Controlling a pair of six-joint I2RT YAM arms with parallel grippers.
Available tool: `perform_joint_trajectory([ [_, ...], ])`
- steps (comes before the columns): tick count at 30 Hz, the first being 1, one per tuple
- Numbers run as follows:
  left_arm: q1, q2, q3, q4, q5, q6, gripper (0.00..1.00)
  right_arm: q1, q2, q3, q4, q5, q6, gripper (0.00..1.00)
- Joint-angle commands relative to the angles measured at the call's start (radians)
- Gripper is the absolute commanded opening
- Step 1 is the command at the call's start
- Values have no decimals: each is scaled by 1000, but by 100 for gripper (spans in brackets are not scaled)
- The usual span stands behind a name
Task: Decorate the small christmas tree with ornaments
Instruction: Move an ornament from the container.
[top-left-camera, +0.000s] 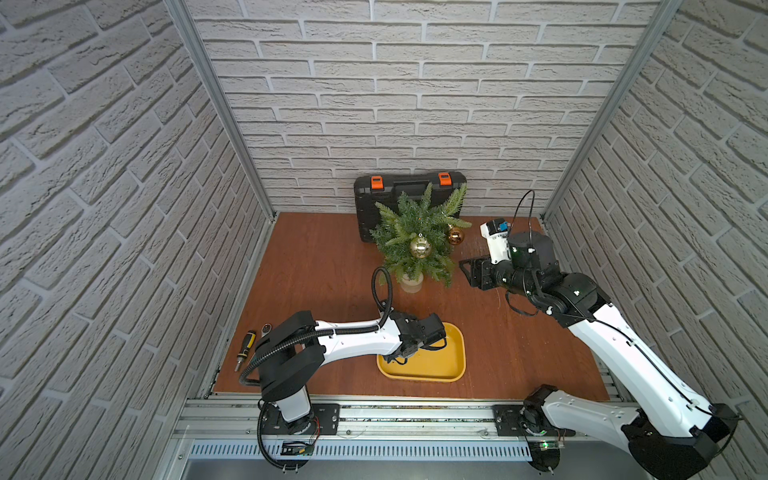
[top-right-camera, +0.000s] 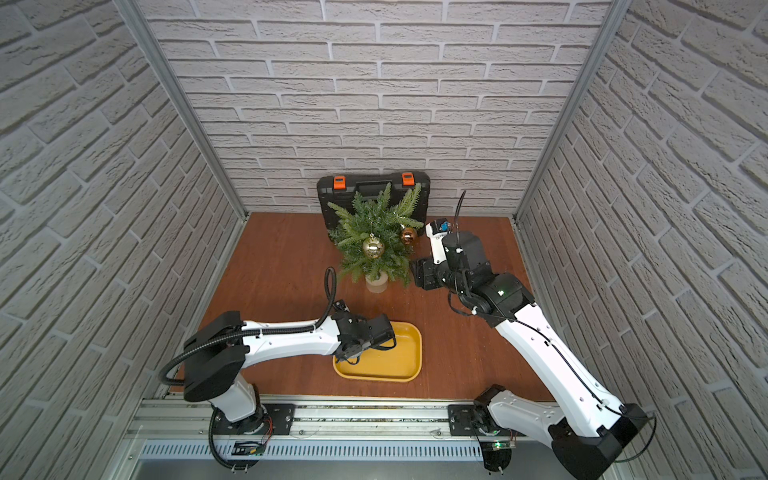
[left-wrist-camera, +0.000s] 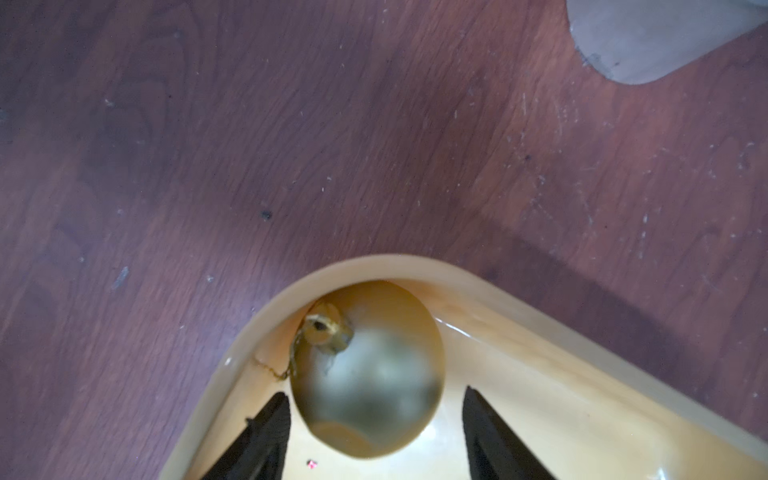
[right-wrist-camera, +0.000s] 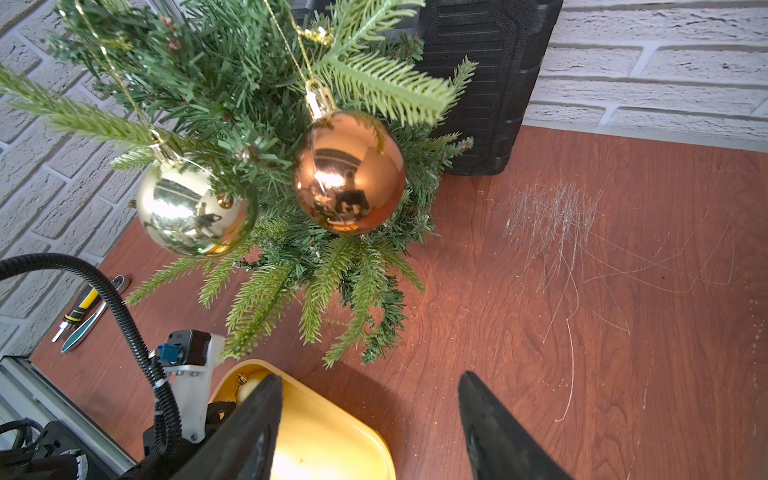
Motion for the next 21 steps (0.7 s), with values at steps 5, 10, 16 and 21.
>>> perform_joint_trajectory([
  [5, 28, 32, -4, 25, 7, 14, 66, -5, -6, -9, 33, -5, -4, 68],
  [10, 39, 68, 40, -1, 8, 52, 69, -4, -5, -15, 37, -8, -4, 68],
  [16, 40, 81, 57, -3, 4, 92, 67, -5, -9, -17, 35, -7, -4, 68],
  [21, 20, 102, 129, -55, -20, 218, 62, -5, -19, -22, 30, -5, -4, 68],
])
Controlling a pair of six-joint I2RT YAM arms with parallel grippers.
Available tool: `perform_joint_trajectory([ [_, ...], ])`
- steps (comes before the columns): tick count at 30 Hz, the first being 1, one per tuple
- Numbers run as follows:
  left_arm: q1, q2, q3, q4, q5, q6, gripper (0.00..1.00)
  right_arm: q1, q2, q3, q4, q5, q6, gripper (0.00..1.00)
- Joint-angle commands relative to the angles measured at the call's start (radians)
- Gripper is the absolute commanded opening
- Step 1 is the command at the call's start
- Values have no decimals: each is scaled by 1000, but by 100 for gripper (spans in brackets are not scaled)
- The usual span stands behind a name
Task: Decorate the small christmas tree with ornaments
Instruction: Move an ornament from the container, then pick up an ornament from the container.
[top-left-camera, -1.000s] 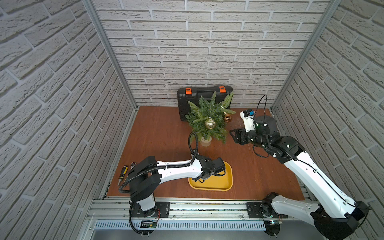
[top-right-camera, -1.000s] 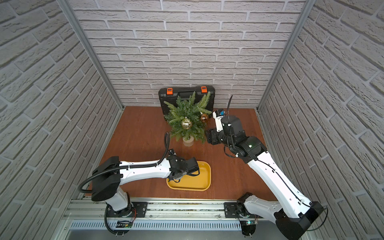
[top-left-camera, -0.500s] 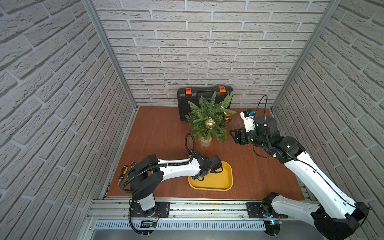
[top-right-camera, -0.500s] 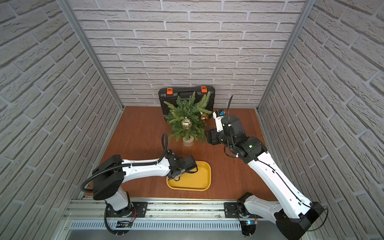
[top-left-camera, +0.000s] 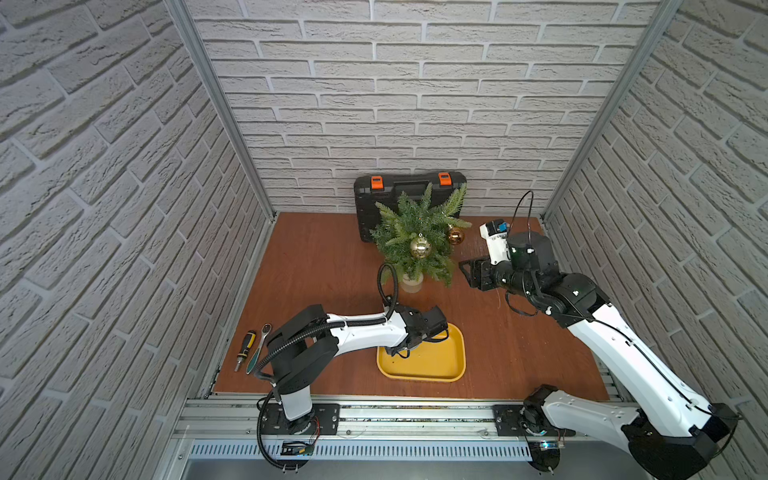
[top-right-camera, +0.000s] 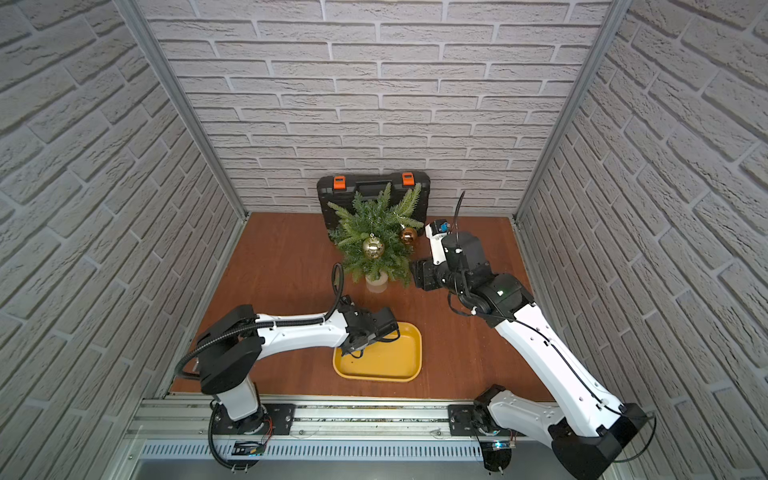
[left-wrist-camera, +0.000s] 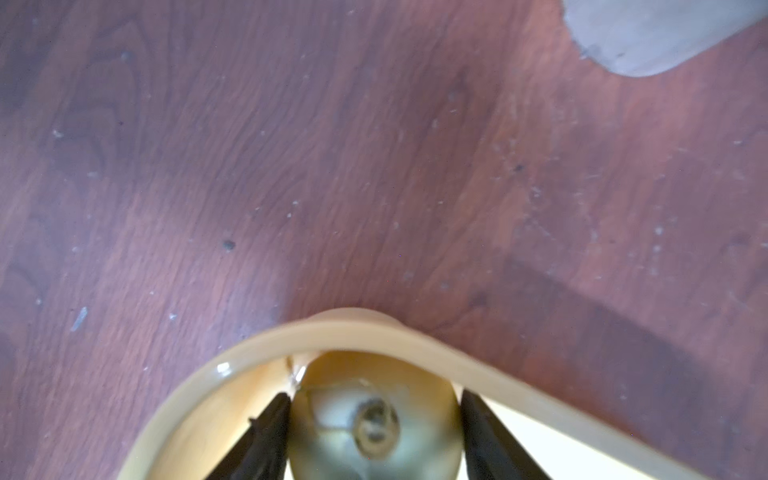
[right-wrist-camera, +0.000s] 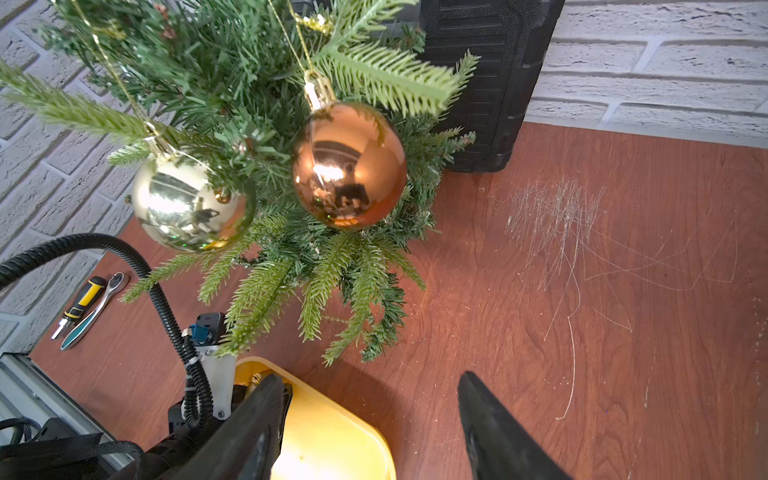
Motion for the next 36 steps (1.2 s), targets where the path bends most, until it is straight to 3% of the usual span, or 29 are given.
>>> perform_joint_trajectory([
  [1, -19, 22, 63, -57, -34, 122, 62, -5, -20, -14, 28, 0, -4, 68],
  [8, -60, -8, 109, -2, 3, 446, 60, -5, -33, -26, 20, 7, -4, 68],
  [14, -66, -84, 49, 112, 223, 810, 67, -5, -46, -36, 13, 11, 0, 68],
  [17, -59, -100, 31, 74, 293, 949, 69, -5, -52, -39, 11, 14, 1, 68],
  [21, -56, -102, 45, -66, 287, 1109, 70, -5, -58, -42, 7, 14, 2, 68],
  [26, -18, -133, 53, -128, 260, 1134, 72, -5, -66, -49, 9, 17, 5, 67],
  [36, 4, -227, -53, 230, 365, 1086, 74, -5, -74, -76, 14, 20, 12, 67],
])
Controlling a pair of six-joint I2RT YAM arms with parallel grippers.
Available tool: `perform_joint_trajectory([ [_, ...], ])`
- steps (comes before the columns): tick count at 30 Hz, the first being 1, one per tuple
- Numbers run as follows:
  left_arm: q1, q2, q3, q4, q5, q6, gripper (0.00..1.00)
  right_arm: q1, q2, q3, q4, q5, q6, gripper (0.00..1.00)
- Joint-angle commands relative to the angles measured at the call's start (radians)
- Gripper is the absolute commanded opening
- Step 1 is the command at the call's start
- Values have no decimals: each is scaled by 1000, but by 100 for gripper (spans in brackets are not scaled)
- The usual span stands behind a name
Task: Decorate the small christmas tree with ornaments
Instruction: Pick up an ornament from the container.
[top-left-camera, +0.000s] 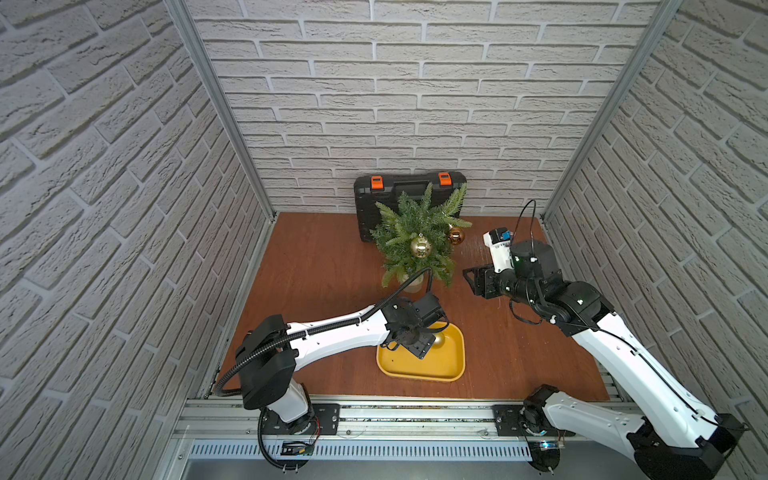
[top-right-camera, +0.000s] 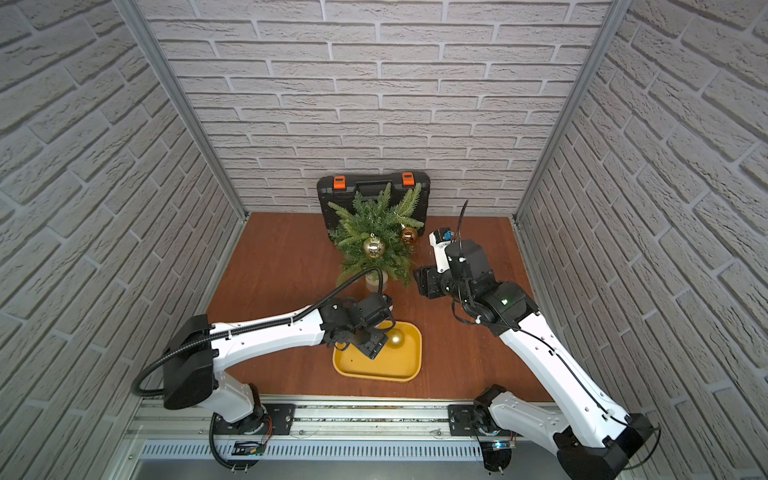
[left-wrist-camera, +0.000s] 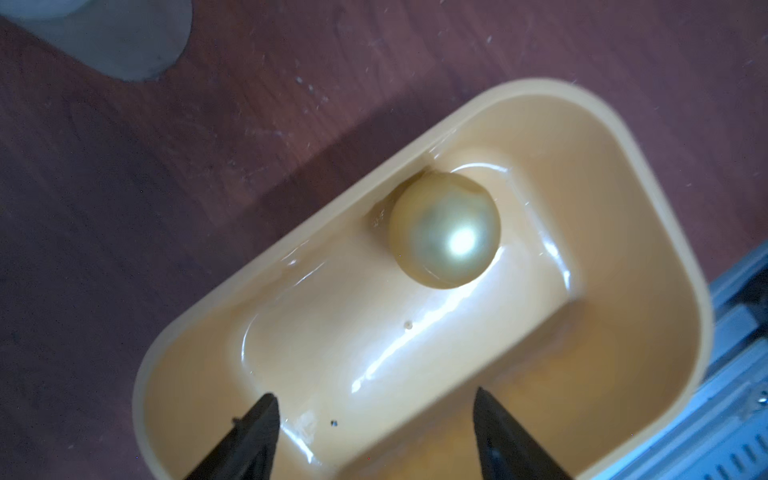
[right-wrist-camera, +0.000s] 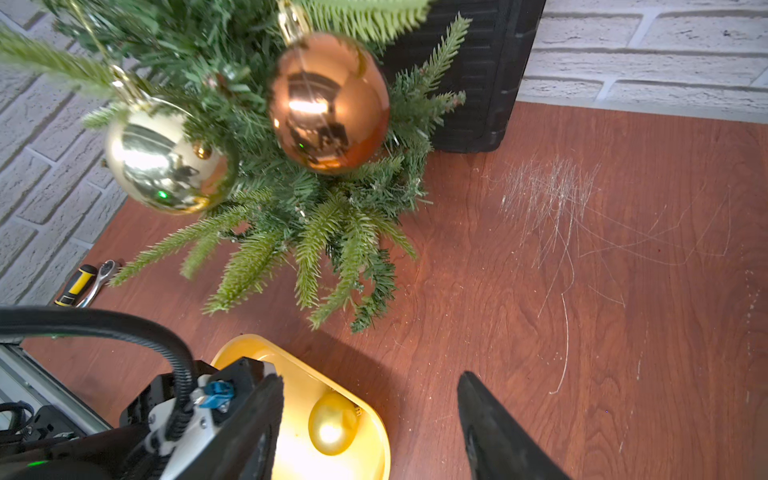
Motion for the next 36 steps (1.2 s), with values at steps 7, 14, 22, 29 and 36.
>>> perform_joint_trajectory([
  [7, -50, -91, -193, 393, -7, -16, 69, -5, -28, -7, 14, 27, -6, 67],
  [14, -140, -39, -189, 458, -94, -56, 69, -5, -49, -27, 12, 38, -2, 67],
  [22, -158, 92, -69, 375, -148, -236, 67, -4, -75, -48, 8, 42, -2, 67],
  [29, -150, 153, 1, 384, -148, -318, 66, -5, -80, -64, 11, 29, 0, 67],
  [36, -149, 237, 98, 257, -208, -367, 64, -5, -86, -66, 11, 23, -3, 67],
])
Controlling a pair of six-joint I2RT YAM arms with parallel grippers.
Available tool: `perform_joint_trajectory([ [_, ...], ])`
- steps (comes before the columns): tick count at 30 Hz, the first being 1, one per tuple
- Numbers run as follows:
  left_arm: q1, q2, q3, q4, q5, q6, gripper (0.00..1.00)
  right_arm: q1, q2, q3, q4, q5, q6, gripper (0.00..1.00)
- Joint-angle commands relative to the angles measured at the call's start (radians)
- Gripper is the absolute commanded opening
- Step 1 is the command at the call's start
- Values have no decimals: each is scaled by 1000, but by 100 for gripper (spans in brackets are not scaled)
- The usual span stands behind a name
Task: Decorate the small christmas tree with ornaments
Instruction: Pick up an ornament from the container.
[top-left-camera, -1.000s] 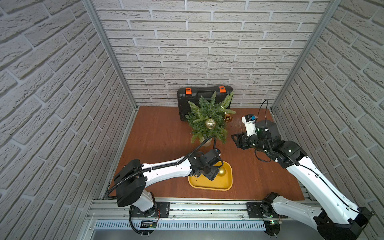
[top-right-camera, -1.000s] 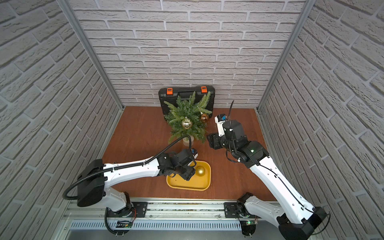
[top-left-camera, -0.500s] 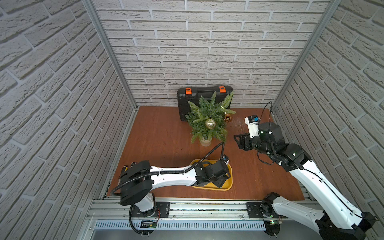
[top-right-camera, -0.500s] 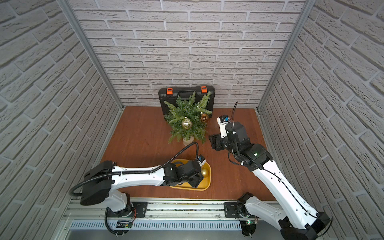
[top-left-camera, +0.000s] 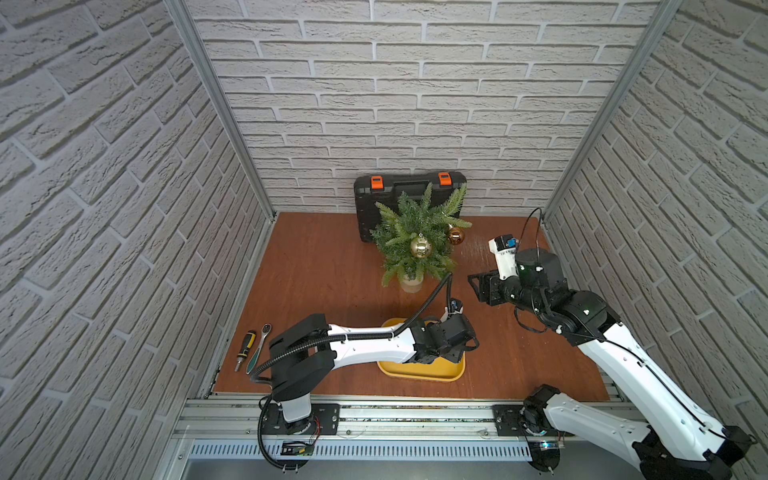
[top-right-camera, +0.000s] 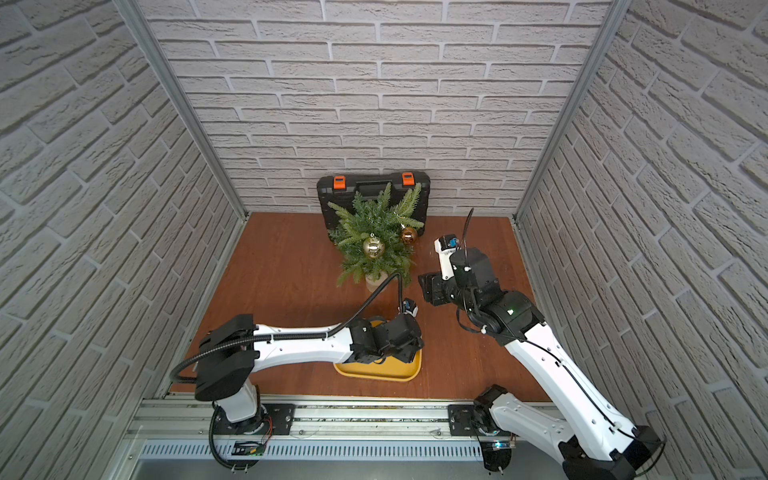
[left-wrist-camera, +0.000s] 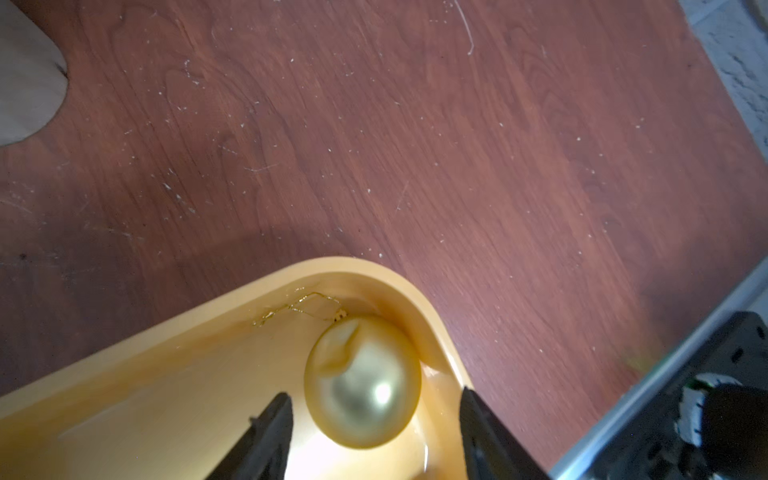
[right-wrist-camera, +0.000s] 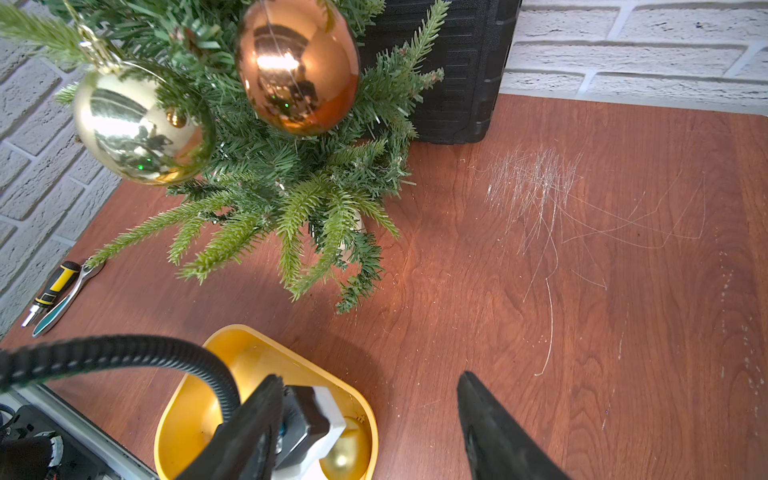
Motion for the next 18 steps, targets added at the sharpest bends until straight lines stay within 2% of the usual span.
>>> perform_joint_trajectory([
  [1, 6, 40, 43, -74, -51, -40, 64, -4, -19, -7, 18, -4, -3, 67],
  [9, 19, 95, 49, -137, -44, -93, 63, -5, -20, -16, 22, -8, -2, 67],
  [18, 41, 50, -38, -108, -30, -139, 64, -5, -12, -25, 42, -28, 13, 67],
])
